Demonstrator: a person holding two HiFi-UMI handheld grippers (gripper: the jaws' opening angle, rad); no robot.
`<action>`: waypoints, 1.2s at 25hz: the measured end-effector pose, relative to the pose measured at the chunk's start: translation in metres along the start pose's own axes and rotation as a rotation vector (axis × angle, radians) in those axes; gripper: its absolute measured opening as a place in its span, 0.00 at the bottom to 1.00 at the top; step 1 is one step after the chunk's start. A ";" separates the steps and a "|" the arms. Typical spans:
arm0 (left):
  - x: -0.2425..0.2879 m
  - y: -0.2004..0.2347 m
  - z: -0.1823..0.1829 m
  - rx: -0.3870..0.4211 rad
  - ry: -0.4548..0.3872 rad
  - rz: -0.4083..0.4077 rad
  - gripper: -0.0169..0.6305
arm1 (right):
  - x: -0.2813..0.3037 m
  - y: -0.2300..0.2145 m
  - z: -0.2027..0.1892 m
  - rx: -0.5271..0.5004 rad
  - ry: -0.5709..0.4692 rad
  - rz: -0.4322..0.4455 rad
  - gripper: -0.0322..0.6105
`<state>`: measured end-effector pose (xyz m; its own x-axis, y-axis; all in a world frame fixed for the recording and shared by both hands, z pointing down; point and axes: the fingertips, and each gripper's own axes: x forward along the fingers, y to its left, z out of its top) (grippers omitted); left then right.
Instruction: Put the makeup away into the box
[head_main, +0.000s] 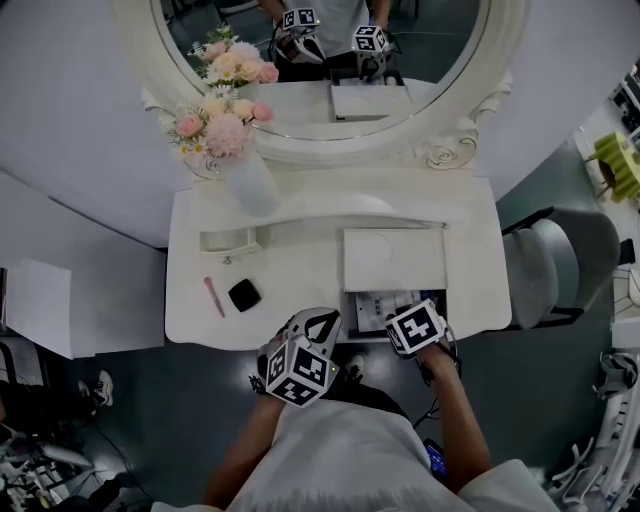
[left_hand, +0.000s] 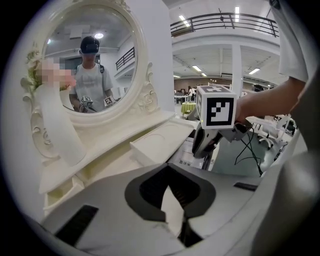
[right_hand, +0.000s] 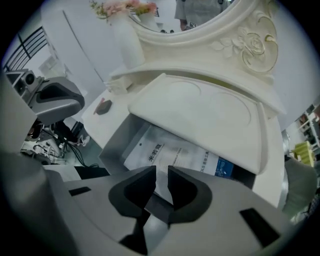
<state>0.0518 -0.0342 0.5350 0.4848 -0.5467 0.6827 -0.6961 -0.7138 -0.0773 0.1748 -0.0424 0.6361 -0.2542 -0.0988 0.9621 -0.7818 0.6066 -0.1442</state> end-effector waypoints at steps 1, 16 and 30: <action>-0.002 0.002 -0.001 -0.005 -0.001 0.005 0.06 | -0.001 0.002 0.002 -0.006 -0.001 0.000 0.16; -0.066 0.092 -0.062 -0.207 -0.014 0.216 0.06 | -0.029 0.115 0.130 -0.297 -0.302 0.148 0.17; -0.147 0.163 -0.161 -0.426 0.007 0.399 0.06 | 0.029 0.250 0.202 -0.739 -0.202 0.285 0.27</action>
<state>-0.2182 -0.0003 0.5393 0.1383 -0.7331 0.6659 -0.9765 -0.2131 -0.0317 -0.1431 -0.0534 0.5817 -0.5394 0.0401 0.8411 -0.1121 0.9865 -0.1190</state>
